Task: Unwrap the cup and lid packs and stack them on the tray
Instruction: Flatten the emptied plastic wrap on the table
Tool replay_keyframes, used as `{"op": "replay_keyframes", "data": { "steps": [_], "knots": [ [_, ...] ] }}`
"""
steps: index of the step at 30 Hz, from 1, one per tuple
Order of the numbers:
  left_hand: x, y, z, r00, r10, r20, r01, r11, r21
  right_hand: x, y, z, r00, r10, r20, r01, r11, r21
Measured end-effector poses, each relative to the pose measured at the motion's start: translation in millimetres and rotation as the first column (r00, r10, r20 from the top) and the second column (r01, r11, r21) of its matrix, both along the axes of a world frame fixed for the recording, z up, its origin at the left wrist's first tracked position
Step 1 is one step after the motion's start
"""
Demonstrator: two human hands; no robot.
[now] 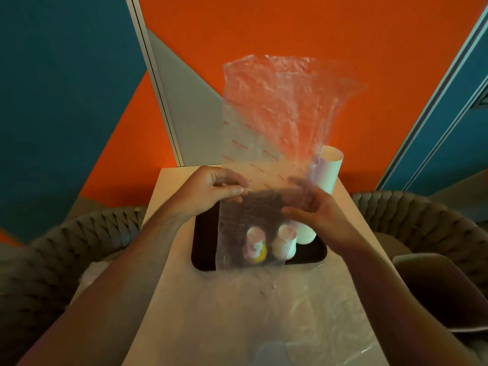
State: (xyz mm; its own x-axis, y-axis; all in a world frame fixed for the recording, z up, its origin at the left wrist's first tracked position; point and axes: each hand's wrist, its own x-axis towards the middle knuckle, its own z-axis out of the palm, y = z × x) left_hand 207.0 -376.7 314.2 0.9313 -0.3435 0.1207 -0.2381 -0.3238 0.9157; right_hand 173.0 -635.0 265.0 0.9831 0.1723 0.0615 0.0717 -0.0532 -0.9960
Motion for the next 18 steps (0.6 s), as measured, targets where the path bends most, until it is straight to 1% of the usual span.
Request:
{"op": "replay_keyframes", "data": {
  "steps": [2,4,6,8,10,11,12,13,14,15,16,18],
  "knots": [
    [-0.3,-2.4,2.1,0.999,0.027,0.03,-0.025,0.999,-0.048,7.2,5.7,0.3,0.999,0.023,0.026,-0.023,1.0,0.015],
    [-6.1,-1.4,0.3,1.0,-0.003,0.028,0.004,0.998,-0.07,13.7,7.6,7.5,0.998,0.009,0.056,-0.012,0.998,0.061],
    [-11.3,2.6,-4.8,0.998,-0.043,-0.046,0.041,0.998,-0.039,18.8,8.7,16.1,0.997,-0.005,0.074,-0.002,0.996,0.091],
    [-9.1,2.7,-11.6,0.996,-0.021,-0.089,0.027,0.998,0.064,22.3,10.5,23.6,0.996,0.003,0.086,-0.011,0.996,0.085],
    [-6.3,-1.3,-10.4,0.995,0.014,-0.099,0.009,0.975,0.222,23.2,7.1,29.2,0.996,-0.017,0.083,0.012,0.999,0.052],
    [-4.5,-2.1,-9.9,0.996,0.037,-0.075,-0.019,0.972,0.233,24.6,2.9,31.8,0.995,-0.043,0.093,0.04,0.999,0.025],
    [-5.0,-2.3,-8.3,0.996,0.065,-0.058,-0.057,0.989,0.134,24.6,-0.9,35.3,0.994,-0.044,0.105,0.046,0.999,-0.009],
    [-8.2,-0.7,-6.3,0.995,0.094,-0.031,-0.094,0.996,-0.004,24.2,-4.3,39.1,0.992,0.001,0.126,0.003,0.999,-0.033],
    [-12.1,1.0,-2.7,0.993,0.116,-0.011,-0.117,0.987,-0.108,23.0,-6.3,42.7,0.988,0.062,0.143,-0.059,0.998,-0.022],
    [-14.1,3.5,0.4,0.993,0.118,-0.017,-0.119,0.977,-0.178,23.3,-7.4,44.3,0.983,0.091,0.157,-0.094,0.996,0.007],
    [-18.5,5.7,2.6,0.994,0.098,-0.047,-0.107,0.963,-0.248,25.7,-7.8,43.7,0.981,0.093,0.173,-0.099,0.995,0.027],
    [-20.5,3.0,4.5,0.989,0.011,-0.148,-0.075,0.9,-0.43,30.9,-6.2,41.0,0.979,0.027,0.201,-0.031,0.999,0.019]
  ]
}}
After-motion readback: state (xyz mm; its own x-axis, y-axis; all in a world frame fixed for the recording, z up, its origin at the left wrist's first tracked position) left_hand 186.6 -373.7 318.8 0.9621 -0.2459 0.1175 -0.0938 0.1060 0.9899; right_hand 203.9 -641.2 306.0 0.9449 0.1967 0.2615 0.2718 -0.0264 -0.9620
